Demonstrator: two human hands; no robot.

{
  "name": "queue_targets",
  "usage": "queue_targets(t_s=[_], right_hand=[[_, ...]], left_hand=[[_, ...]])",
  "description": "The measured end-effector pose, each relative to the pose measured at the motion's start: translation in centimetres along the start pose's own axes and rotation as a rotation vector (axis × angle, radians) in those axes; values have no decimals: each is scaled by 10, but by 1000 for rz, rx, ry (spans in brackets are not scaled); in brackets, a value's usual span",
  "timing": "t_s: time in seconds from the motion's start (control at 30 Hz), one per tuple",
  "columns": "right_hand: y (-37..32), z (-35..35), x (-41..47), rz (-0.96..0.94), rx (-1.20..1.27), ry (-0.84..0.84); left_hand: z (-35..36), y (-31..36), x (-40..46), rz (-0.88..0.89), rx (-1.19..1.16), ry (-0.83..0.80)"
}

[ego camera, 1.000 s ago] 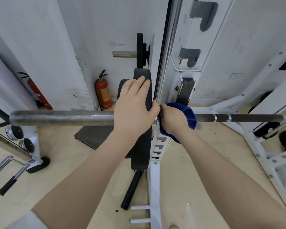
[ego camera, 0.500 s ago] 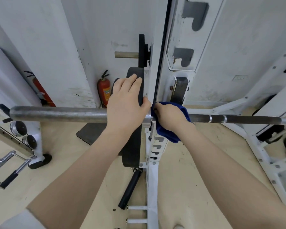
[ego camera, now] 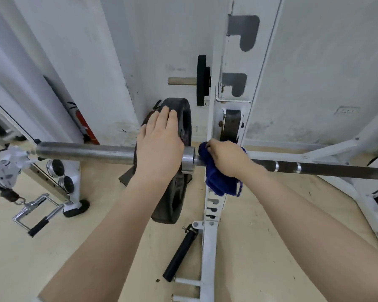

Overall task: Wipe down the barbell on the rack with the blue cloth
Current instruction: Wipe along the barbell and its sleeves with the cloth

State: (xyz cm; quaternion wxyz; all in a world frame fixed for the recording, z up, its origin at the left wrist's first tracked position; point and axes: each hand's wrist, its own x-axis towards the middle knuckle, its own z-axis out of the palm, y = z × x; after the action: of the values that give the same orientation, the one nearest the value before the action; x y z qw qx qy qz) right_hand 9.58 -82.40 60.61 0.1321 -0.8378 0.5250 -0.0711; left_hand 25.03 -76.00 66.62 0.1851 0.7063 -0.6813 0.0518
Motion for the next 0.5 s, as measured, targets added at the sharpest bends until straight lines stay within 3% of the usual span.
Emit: queue_targets(t_s=[0.07, 0.13, 0.2, 0.27, 0.33, 0.4, 0.5], right_hand=[[14, -10, -22, 43, 273, 68], [34, -17, -38, 232, 496, 285], [58, -27, -44, 474, 803, 528], [74, -44, -46, 587, 1092, 702], [79, -62, -52, 541, 1052, 860], [76, -70, -58, 387, 847, 936], [62, -49, -54, 155, 483, 695]], left_hand=[[3, 9, -7, 32, 8, 42], [12, 26, -16, 137, -100, 62], [25, 47, -24, 197, -244, -53], [42, 62, -25, 143, -264, -254], [60, 64, -19, 103, -189, -301], [72, 60, -12, 123, -77, -281], [85, 58, -4, 165, 42, -338]])
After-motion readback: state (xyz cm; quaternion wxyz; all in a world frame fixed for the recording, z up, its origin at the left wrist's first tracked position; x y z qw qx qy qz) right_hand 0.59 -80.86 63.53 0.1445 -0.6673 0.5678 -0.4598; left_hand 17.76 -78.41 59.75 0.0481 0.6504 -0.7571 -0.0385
